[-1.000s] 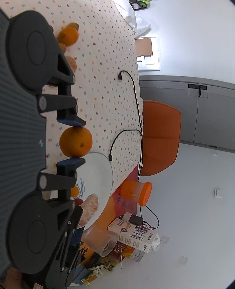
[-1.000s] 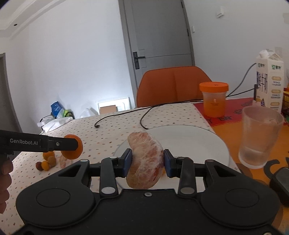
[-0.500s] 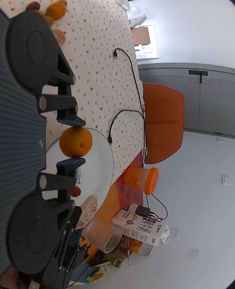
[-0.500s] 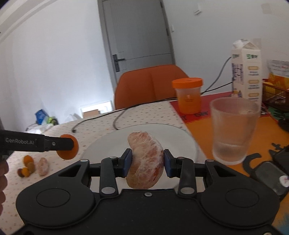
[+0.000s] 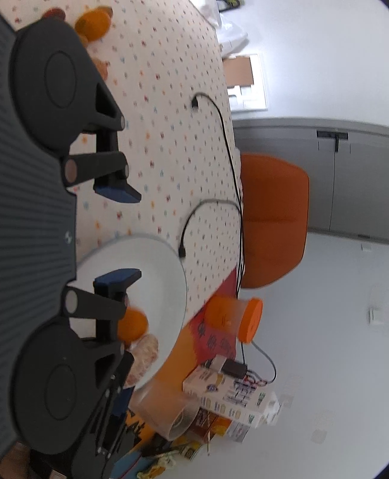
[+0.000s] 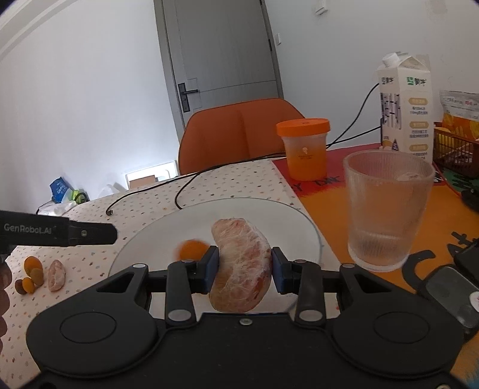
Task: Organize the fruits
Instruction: 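Carry the pomelo segment and orange over the white plate and release, then move both open tools back toward the remaining fruit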
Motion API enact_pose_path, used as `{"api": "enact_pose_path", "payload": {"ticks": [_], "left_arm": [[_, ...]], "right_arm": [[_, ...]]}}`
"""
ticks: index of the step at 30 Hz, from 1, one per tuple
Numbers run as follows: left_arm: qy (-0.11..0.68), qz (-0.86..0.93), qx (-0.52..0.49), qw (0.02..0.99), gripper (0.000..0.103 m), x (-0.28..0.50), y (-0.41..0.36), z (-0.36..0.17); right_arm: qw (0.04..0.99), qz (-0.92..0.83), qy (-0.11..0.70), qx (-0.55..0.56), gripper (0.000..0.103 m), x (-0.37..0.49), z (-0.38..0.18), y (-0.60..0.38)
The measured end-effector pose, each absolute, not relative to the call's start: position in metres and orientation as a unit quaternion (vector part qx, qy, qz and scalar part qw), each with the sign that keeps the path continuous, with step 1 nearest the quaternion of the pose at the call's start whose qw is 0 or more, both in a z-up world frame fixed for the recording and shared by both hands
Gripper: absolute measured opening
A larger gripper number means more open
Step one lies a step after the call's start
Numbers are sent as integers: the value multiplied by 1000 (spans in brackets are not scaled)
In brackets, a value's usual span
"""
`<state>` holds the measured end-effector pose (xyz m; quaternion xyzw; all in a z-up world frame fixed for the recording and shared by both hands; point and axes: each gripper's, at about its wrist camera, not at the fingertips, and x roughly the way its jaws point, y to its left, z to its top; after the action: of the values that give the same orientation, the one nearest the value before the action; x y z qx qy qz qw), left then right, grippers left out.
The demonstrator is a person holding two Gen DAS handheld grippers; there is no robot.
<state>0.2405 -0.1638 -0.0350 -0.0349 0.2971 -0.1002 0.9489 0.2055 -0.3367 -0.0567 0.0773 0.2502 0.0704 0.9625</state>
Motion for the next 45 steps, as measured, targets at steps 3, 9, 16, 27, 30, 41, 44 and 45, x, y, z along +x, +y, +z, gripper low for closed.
{"api": "enact_pose_path", "payload": {"ticks": [3, 9, 16, 27, 30, 41, 44, 45], "left_arm": [[299, -83, -35, 950, 54, 238, -151, -35], [302, -52, -41, 951, 65, 229, -127, -36], [294, -27, -43, 954, 78, 219, -109, -31], [286, -12, -58, 956, 80, 201, -83, -25], [286, -6, -64, 956, 80, 196, -73, -25], [292, 26, -86, 952, 81, 180, -31, -34], [296, 42, -93, 950, 81, 177, -19, -39], [300, 46, -95, 948, 81, 177, -15, -41]], "right_arm": [[962, 77, 251, 75, 35, 210, -55, -331], [960, 83, 254, 80, 39, 218, -53, -323], [961, 89, 252, 74, 49, 212, -44, -311], [961, 118, 246, 56, 62, 199, -29, -280], [960, 126, 244, 50, 66, 196, -25, -270], [955, 164, 242, 54, 82, 192, -21, -237], [952, 178, 244, 54, 89, 191, -21, -228], [951, 181, 245, 54, 90, 191, -21, -225]]}}
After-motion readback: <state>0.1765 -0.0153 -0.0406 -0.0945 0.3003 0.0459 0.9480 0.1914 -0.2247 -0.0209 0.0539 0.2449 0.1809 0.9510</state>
